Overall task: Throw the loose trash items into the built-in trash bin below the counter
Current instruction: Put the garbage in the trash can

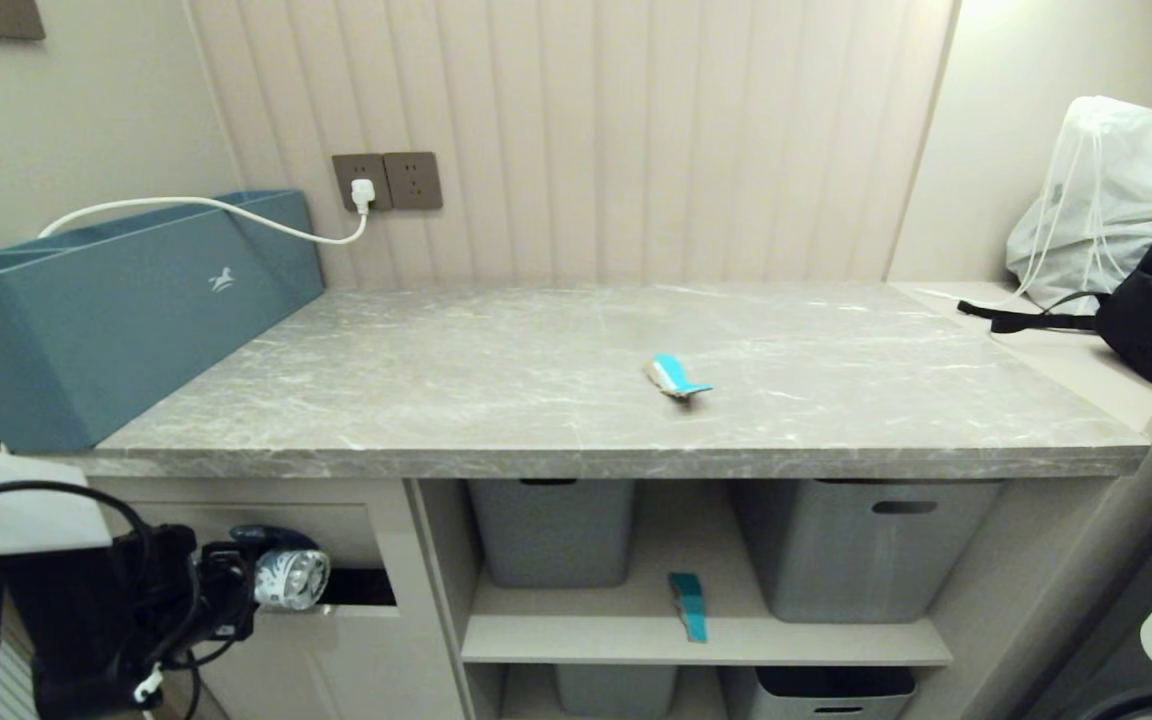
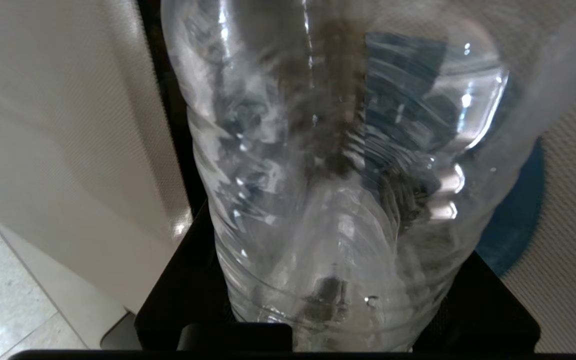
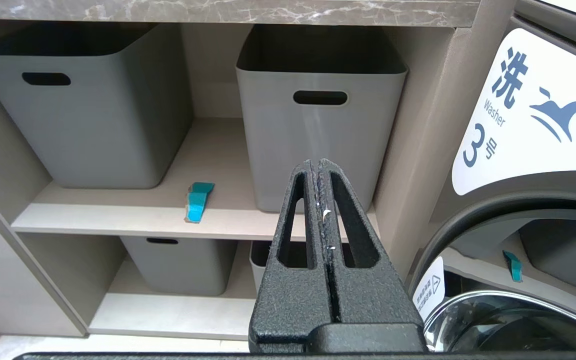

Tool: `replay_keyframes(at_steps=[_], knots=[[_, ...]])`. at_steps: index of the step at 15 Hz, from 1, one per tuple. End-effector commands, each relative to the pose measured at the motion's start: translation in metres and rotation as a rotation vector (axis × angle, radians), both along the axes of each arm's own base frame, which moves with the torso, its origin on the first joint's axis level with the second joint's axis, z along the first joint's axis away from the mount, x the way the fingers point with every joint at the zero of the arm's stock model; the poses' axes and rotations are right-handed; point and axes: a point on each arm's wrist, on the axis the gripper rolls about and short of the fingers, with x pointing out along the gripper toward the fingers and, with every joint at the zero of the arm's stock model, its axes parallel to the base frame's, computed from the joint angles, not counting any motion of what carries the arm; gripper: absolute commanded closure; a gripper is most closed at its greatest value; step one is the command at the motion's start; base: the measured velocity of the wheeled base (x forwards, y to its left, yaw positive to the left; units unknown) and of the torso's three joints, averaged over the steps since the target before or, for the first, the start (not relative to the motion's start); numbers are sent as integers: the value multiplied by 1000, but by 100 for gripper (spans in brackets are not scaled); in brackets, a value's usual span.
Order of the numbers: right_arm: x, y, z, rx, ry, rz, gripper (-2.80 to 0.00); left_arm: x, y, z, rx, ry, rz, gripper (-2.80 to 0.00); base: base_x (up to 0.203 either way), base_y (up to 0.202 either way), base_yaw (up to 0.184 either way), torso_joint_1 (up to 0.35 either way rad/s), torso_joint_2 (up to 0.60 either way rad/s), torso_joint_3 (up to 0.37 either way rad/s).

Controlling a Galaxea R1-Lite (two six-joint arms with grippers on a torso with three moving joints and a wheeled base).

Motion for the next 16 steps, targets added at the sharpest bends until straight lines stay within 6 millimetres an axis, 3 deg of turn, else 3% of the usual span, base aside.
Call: replay_keyframes(at_steps=[1, 10, 16], knots=[[0, 0, 0, -1, 0, 0, 0, 6, -1, -6, -7, -10, -8, 0, 0, 0, 0, 0, 0, 0], [0, 0, 0, 1, 0, 0, 0, 23, -2, -20, -54, -44, 12, 0, 0, 0, 0, 0, 0, 0], [0, 0, 0, -1, 0, 0, 0, 33, -4, -17, -42, -78, 1, 0, 0, 0, 0, 0, 0, 0]])
